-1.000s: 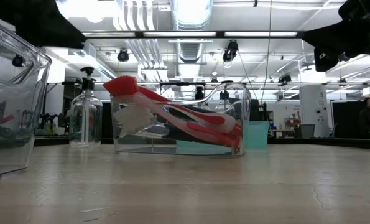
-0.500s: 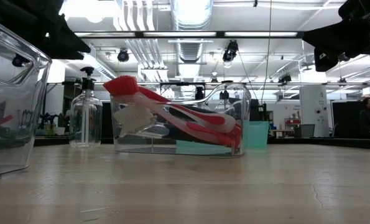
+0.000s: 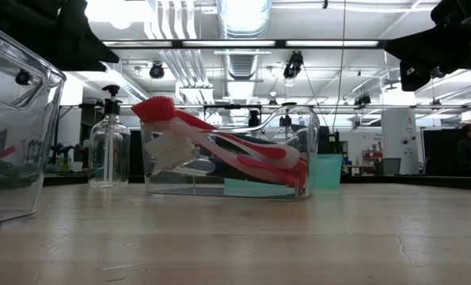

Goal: Pick & Place Kitchen Sink Supplies
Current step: Put the transparent soap dispenser into the green bin

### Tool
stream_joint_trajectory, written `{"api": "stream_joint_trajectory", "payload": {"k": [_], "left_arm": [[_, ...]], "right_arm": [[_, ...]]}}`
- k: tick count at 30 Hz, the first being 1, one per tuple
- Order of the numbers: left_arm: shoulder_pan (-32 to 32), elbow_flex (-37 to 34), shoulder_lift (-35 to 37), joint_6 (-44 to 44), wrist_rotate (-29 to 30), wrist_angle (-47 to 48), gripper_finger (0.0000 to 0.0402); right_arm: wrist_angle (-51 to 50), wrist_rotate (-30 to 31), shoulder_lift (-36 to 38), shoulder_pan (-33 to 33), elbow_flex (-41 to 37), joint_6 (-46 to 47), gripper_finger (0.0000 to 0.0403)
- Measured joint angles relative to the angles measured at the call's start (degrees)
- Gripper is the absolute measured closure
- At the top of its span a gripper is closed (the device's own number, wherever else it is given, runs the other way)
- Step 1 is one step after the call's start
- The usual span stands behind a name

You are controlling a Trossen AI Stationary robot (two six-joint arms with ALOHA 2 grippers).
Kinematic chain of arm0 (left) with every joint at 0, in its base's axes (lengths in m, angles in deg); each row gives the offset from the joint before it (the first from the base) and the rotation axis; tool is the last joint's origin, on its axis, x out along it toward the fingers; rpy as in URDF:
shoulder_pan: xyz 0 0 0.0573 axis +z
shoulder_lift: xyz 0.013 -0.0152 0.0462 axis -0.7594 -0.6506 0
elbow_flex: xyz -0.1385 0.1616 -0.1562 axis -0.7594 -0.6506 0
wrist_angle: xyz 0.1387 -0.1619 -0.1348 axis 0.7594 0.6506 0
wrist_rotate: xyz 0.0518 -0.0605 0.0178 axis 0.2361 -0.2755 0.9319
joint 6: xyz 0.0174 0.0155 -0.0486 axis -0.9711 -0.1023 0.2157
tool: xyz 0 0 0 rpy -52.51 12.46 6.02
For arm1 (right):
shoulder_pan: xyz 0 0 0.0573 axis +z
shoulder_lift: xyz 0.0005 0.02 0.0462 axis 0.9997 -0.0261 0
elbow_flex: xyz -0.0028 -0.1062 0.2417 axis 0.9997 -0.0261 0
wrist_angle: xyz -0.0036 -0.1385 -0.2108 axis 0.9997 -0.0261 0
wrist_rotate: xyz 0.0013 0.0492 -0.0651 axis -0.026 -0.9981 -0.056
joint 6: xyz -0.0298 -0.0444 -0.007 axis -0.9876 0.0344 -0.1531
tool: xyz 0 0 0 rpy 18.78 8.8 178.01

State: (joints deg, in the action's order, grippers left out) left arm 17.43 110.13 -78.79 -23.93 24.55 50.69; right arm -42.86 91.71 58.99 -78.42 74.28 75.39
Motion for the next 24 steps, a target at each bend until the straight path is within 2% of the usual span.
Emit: {"api": "stream_joint_trajectory", "payload": {"k": [5, 11, 13, 16, 19, 21, 24], "left_arm": [[0.02, 0.00, -1.94, -5.66, -2.24, 0.05, 0.0151], [0.07, 0.00, -3.95, -1.30, -1.93, 0.04, 0.0151], [0.11, 0.02, -5.08, -1.45, -2.31, 0.68, 0.0151], [1.16, 0.02, -6.22, -3.67, 0.11, 3.30, 0.0151], [2.82, 0.00, -6.90, 2.62, -1.56, 4.01, 0.0151], [3.35, 0.00, -7.07, 3.56, -3.90, 4.12, 0.0151], [3.93, 0.02, -7.07, 5.49, -2.76, 4.16, 0.0151]], "right_arm": [[0.00, 0.00, 0.00, 0.00, 0.00, 0.02, 0.0394], [0.00, 0.00, 0.00, 0.00, 0.00, -0.01, 0.0394], [0.00, 0.00, 0.00, 0.00, 0.00, -0.07, 0.0394], [0.00, 0.00, 0.00, 0.00, 0.00, 0.00, 0.0394], [0.00, 0.02, 0.00, 0.00, 0.00, -0.05, 0.0394], [0.00, 0.02, 0.00, 0.00, 0.00, 0.00, 0.0394], [0.02, 0.02, 0.00, 0.00, 0.00, -0.05, 0.0394]]}}
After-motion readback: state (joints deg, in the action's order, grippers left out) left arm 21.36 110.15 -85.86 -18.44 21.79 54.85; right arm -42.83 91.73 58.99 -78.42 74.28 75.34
